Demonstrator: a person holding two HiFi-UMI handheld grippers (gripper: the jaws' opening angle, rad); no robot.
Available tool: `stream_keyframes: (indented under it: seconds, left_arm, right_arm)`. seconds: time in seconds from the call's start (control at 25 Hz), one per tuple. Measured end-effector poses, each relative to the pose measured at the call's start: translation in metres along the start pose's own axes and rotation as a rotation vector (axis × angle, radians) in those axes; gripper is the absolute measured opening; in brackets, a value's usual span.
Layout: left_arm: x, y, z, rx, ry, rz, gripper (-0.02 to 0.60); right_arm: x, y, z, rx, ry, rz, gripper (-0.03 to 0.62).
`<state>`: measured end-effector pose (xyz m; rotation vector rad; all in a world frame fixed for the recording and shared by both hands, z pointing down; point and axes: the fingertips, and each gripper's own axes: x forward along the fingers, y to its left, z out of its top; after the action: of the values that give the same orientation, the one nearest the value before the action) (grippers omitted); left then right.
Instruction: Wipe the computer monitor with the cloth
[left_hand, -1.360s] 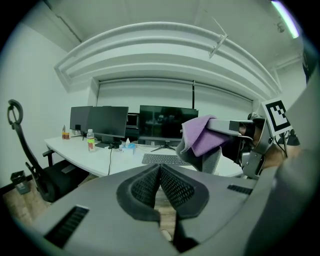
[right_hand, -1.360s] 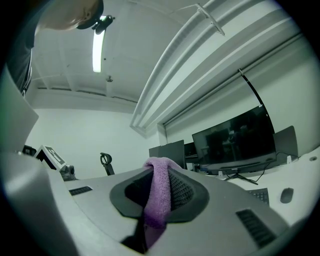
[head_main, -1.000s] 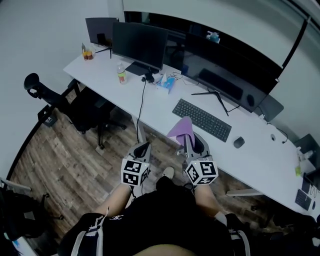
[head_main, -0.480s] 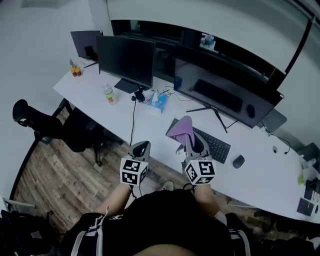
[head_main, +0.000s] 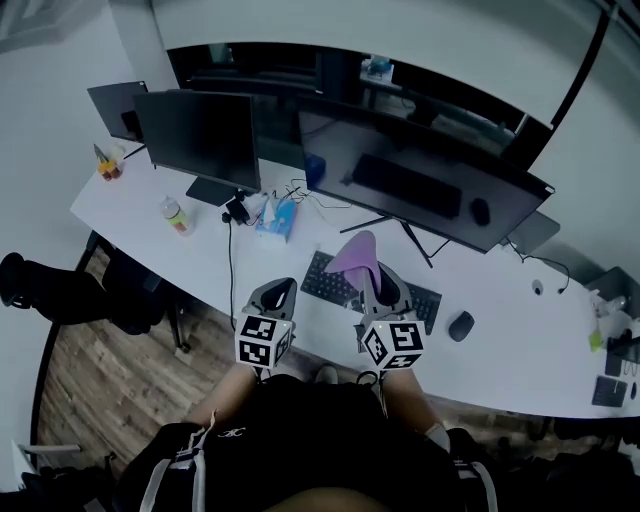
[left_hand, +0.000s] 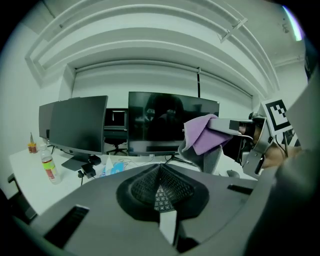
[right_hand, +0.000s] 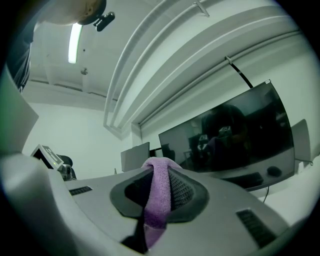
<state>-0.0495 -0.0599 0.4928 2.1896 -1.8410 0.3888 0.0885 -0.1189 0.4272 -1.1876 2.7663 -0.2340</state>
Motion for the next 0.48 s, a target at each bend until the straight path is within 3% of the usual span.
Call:
stream_keyframes:
  seconds: [0.28,0.48]
  left_arm:
    - [0.046,-0.03,0.008,0.041,0.019,-0.103,0.014]
    - [0.072,-0.05,0.017,0.095,0.012,-0.197,0.014]
  right_arm:
    - [-0.014,-0.038,0.005,-0.01,-0.012,-0.09,0.069]
    - [-0.03,-0.065,0.01,-0.019,-0.034,-0.206,0.069]
